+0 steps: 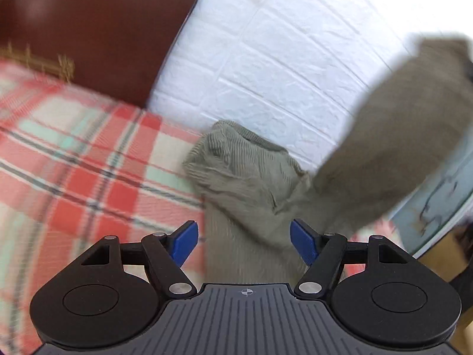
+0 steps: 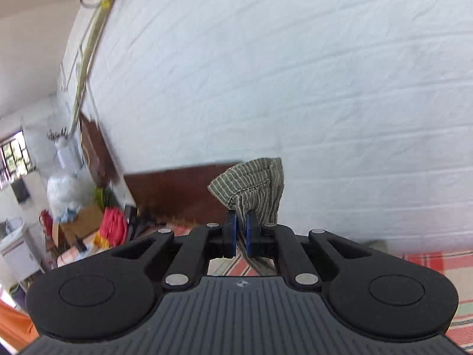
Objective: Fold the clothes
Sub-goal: 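Lift the held cuff end high with the right gripper while the left gripper pinches the shirt body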
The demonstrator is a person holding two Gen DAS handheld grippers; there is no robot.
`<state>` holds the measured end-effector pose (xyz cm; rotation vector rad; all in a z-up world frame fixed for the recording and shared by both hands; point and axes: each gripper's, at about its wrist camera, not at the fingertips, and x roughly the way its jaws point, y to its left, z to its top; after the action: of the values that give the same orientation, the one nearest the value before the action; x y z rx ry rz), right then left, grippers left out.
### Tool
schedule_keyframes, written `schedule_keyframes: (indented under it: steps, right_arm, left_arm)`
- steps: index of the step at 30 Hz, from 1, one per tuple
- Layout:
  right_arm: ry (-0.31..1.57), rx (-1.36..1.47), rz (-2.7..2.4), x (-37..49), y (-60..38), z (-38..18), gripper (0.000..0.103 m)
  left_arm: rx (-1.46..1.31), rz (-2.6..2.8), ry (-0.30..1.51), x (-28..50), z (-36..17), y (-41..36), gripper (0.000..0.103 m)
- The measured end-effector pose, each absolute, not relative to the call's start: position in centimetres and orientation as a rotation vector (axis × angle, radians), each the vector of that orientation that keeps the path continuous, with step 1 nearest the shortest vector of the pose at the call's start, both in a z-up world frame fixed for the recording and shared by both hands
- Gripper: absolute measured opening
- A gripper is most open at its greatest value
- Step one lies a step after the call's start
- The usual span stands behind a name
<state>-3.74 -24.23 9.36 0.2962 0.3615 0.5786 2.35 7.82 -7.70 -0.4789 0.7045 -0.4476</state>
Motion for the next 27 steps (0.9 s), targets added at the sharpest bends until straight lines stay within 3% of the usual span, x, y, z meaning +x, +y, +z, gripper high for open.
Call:
schedule_keyframes:
  steps: [5, 13, 14, 16, 17, 18, 27]
  right_arm:
    - [0.293, 0.388, 0.570, -5.4, -28.0, 10.7, 0.007]
    - [0.267, 0.444, 0.653, -8.7, -28.8, 11.4, 0.007]
    - [0.265, 0.447, 0.665, -9.1, -28.8, 11.5, 0.007]
    - [0.262, 0.454, 0.690, -10.0, -28.7, 11.7, 0.007]
    - [0.260, 0.457, 0.702, -10.4, -28.6, 11.7, 0.007]
    - [0.258, 0.461, 0.714, -10.8, -28.6, 11.8, 0.007]
    - [0.261, 0.459, 0.773, -13.5, -28.1, 12.0, 0.007]
  left_arm:
    - [-0.726, -0.358, 0.796, 7.3, -8.6, 7.5, 0.081]
    - [-0.733, -0.226, 0.893, 12.4, -9.3, 6.1, 0.080]
    - [-0.723, -0.217, 0.903, 12.9, -9.5, 5.9, 0.077]
    - [-0.691, -0.215, 0.935, 14.0, -9.9, 5.2, 0.053]
    - [-0.672, -0.217, 0.956, 14.6, -10.2, 4.9, 0.022]
    - [-0.662, -0.219, 0.980, 15.1, -10.6, 4.7, 0.002]
    - [-0.546, -0.212, 0.884, 15.8, -5.8, 7.9, 0.000]
